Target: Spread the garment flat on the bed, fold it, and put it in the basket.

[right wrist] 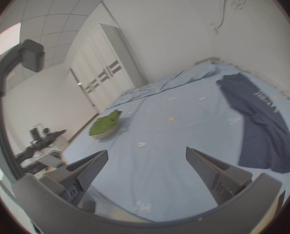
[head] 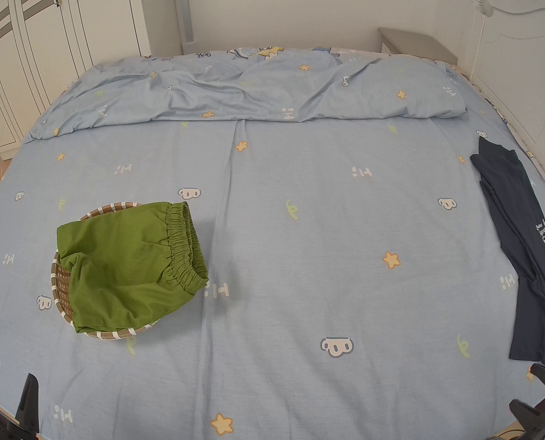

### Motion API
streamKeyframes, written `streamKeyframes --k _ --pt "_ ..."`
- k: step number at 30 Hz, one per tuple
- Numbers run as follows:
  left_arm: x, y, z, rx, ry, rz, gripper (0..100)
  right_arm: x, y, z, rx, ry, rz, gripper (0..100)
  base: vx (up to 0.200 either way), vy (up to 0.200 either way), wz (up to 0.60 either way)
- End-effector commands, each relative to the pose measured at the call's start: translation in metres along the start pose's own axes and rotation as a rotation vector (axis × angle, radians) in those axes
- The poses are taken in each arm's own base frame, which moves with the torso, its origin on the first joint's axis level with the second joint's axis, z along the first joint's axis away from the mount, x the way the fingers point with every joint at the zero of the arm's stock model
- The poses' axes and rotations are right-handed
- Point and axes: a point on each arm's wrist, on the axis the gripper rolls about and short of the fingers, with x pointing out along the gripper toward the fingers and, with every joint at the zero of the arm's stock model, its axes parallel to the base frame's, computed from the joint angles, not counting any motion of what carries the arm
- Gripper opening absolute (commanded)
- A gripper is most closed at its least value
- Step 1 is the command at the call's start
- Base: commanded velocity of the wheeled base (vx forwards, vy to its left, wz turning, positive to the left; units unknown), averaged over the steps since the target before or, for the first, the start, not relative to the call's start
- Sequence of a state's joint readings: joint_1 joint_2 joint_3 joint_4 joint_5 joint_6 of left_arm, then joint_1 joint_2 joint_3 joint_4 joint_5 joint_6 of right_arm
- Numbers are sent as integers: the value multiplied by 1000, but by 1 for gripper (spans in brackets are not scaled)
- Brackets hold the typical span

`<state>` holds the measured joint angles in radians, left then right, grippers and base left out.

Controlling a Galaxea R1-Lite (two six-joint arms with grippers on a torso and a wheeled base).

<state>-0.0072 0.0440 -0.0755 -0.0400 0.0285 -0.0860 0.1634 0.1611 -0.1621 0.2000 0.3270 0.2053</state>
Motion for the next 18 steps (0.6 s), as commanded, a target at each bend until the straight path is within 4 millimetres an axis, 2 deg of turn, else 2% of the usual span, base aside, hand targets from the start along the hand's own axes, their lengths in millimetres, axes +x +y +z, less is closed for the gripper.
streamKeyframes --k 1,5,10,15,17,18 --pt "0 2 -26 150 81 -17 100 -1 -8 -12 -105 -77 -256 100 0 0 0" --pt "0 2 -26 134 75 -29 100 -5 -7 -9 -217 -50 -386 100 0 0 0" --pt "0 2 -26 82 74 -24 100 -6 -2 -14 -203 -40 -581 100 0 0 0" --pt "0 2 -26 82 74 -24 100 -10 -2 -18 -183 -117 -524 100 0 0 0" --pt "0 2 -26 82 74 -24 100 -8 -4 -20 -50 -156 -531 100 0 0 0" --pt "0 2 -26 82 74 -24 100 -8 -4 -20 -50 -156 -531 100 0 0 0"
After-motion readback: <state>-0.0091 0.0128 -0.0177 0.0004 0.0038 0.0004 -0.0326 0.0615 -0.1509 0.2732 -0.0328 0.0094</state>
